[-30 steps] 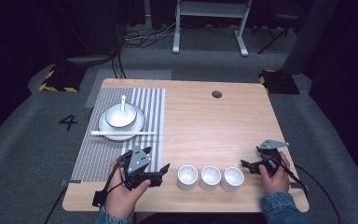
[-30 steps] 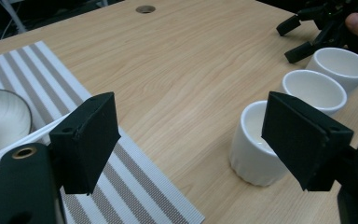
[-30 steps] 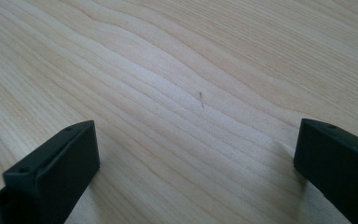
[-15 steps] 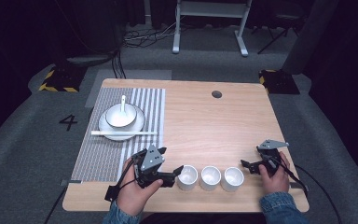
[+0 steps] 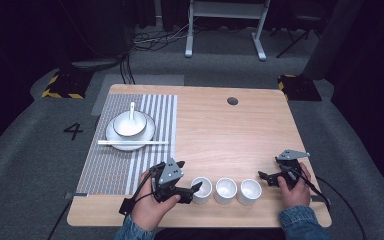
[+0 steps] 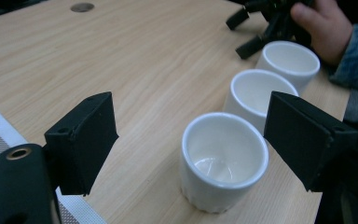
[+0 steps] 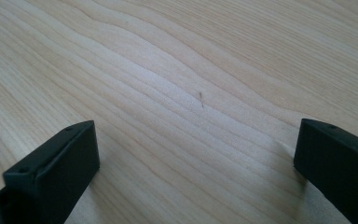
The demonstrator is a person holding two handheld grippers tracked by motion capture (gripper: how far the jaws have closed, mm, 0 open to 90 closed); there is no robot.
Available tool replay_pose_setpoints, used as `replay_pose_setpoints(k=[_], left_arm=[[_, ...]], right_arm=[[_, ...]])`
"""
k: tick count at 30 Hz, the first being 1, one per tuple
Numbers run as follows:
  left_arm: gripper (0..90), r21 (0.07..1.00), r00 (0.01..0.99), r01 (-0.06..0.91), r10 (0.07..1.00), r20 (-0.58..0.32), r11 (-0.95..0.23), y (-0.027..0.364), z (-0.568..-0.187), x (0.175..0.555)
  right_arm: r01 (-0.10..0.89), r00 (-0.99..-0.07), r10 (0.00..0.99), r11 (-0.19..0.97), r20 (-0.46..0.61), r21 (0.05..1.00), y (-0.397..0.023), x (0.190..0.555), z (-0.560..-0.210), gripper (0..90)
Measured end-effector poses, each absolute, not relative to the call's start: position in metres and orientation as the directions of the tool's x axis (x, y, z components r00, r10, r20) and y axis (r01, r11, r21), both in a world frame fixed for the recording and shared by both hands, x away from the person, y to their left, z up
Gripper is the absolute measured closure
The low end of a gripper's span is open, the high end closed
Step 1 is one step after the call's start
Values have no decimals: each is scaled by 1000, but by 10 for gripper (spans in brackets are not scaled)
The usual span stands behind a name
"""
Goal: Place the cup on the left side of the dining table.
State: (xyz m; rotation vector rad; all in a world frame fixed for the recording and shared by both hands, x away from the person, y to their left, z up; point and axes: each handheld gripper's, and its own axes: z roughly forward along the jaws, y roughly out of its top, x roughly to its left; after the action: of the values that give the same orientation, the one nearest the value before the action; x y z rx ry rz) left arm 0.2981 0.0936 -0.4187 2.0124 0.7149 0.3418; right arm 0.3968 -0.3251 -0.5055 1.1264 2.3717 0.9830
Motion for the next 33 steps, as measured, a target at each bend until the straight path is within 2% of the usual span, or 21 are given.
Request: replay_pose_setpoints(k=[5, 9, 18, 21, 28, 33], left_arm=[[181, 847, 808, 344, 587, -47, -406, 84, -430, 299], [170, 829, 781, 395, 620, -77, -395, 76, -438, 299], [167, 801, 774, 425, 628, -79, -422, 66, -451, 299], [164, 793, 757, 456, 644, -109, -403, 63, -455, 300], [168, 808, 769, 438, 630, -109, -395, 62, -452, 297], [162, 782, 776, 456, 619, -117, -424, 56, -459, 297]], right_arm=[[544, -630, 777, 447, -7, 710, -325, 397, -506, 3], [544, -630, 777, 447, -7, 710, -325, 397, -506, 3], [544, -630, 777, 447, -7, 710, -325, 397, -506, 3], [544, -630, 777, 447, -7, 710, -325, 397, -506, 3], [544, -630, 777, 447, -7, 710, -325, 397, -506, 3], [544, -630, 777, 447, -7, 710, -325, 397, -506, 3]])
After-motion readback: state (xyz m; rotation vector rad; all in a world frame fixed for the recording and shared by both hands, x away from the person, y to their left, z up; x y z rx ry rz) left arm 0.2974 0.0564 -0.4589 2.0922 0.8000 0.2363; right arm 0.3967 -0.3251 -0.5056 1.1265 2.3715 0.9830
